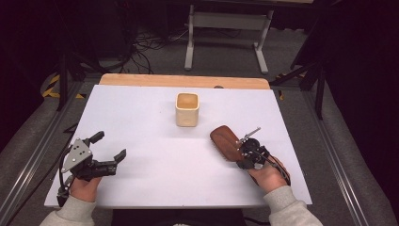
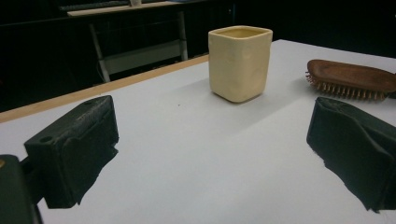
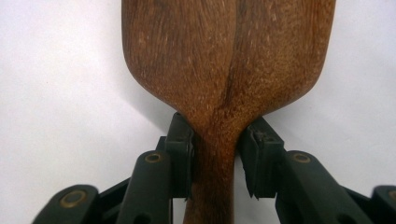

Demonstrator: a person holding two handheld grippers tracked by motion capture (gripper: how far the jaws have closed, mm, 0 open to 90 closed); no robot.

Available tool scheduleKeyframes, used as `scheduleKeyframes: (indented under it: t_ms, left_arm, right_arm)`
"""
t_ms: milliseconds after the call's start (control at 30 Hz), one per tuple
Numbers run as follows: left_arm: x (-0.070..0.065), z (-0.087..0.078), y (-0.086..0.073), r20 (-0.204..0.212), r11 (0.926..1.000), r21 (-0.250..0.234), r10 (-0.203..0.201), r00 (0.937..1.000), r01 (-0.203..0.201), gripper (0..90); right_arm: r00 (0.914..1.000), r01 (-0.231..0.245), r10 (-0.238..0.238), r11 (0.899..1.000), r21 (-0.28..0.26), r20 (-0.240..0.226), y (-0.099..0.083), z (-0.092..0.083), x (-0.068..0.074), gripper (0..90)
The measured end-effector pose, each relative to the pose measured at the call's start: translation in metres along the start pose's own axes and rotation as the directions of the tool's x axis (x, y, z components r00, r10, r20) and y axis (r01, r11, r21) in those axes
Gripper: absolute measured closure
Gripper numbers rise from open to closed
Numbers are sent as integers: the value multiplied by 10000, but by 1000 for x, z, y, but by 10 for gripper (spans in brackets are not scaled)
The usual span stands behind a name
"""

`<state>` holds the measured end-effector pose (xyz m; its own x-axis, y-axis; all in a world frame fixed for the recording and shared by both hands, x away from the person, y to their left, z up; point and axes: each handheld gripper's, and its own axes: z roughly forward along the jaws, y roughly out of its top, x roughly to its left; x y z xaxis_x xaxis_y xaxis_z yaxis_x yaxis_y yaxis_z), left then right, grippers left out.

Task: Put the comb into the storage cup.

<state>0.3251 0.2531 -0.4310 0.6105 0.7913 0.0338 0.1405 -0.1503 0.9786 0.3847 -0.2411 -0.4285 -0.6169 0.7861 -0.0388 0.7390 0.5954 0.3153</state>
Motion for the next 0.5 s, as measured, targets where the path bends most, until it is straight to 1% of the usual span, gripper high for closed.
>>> scheduleKeyframes:
  t_ms: [100, 167, 233, 267, 333, 433, 467, 500]
  left_arm:
    - [-1, 0, 0, -71, 10000, 2, 67, 10000, -67, 30]
    - [-1, -1, -1, -134, 9998, -145, 99, 9999, -101, 30]
    - [-1, -1, -1, -52, 9997, -192, 172, 9998, -173, 32]
    - [-1, -1, -1, -79, 9996, -215, 192, 9998, -194, 32]
    - [-1, -1, 0, -208, 9990, -262, 356, 9991, -362, 25]
    - [-1, -2, 0, -232, 9989, -397, 246, 9994, -255, 17]
    - [1, -3, -1, -156, 9989, -474, 46, 9999, -53, 17]
    - [2, -3, -1, -107, 9988, -487, -34, 9999, 29, 13]
  right_arm:
    - [10000, 33, -33, 10000, -64, 43, -1, 0, 1, 696]
    - [10000, 19, -19, 10000, -93, -25, -1, 0, 0, 720]
    - [9999, 100, -100, 9999, -118, -43, -2, -1, 0, 723]
    - [9999, 100, -100, 9999, -118, -43, -2, -1, 0, 723]
    - [9999, 89, -92, 9998, -195, -124, -3, -1, -1, 725]
    - [9998, 125, -128, 9997, -213, -160, -4, -1, -1, 726]
    - [9998, 152, -156, 9996, -240, -154, -4, -1, -2, 726]
    - [9995, 274, -278, 9991, -330, -119, -5, -1, -2, 727]
